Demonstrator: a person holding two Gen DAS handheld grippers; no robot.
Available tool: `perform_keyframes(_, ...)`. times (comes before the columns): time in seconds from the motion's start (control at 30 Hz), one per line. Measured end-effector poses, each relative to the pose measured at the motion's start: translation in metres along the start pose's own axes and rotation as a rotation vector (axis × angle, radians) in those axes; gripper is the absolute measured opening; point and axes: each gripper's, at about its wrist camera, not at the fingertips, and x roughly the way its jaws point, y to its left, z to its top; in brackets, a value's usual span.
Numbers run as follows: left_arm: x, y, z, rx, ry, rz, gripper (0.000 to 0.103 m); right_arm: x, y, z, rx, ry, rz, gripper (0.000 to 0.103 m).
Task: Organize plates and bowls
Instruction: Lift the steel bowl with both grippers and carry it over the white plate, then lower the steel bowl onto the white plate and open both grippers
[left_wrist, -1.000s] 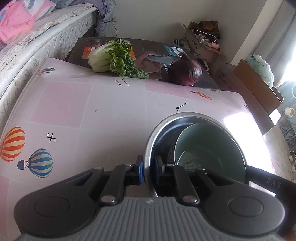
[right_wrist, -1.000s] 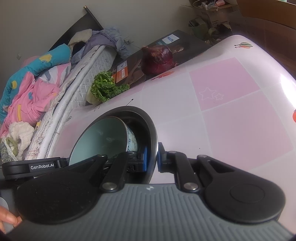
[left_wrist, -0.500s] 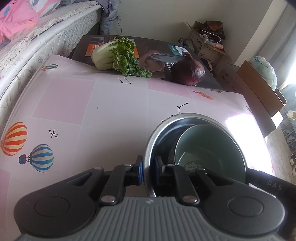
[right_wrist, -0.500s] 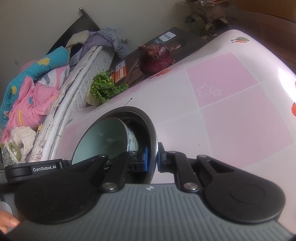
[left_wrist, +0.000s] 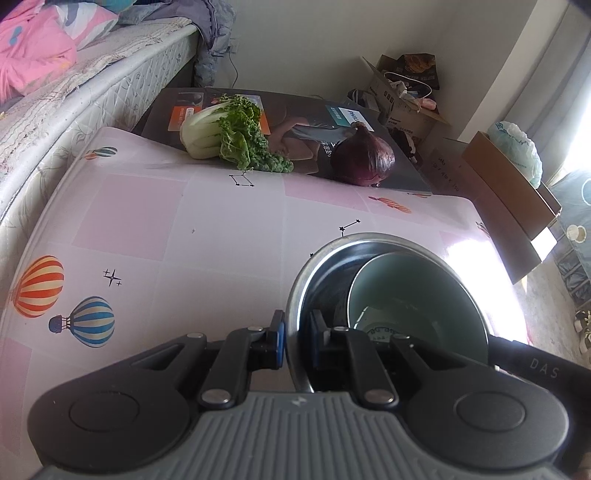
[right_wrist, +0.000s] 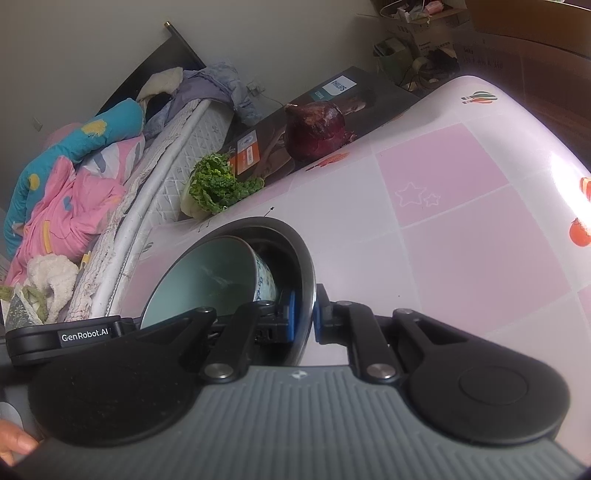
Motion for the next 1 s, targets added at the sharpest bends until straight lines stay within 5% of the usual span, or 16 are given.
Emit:
perform_keyframes(0.4,-0.069,-0.007,-0.016,-0.004,-0.047,-0.051,0.013,-0.076,0.026,-0.012,-0.011,-0.039,0.022,0.01)
perform_keyframes(0.77,-0.127,-0.003,-0.086,0.026,-0.034,-0.071,0.013,-0.145,0.027,-0.09,0.015,-0.003,0.038,0.011)
perform_keyframes(1.0,-0.126,0.011,-0.127,0.016,0.008,-0.058,0.013,-0.15,0.022,-0.134,0.016,0.046,0.025,0.011)
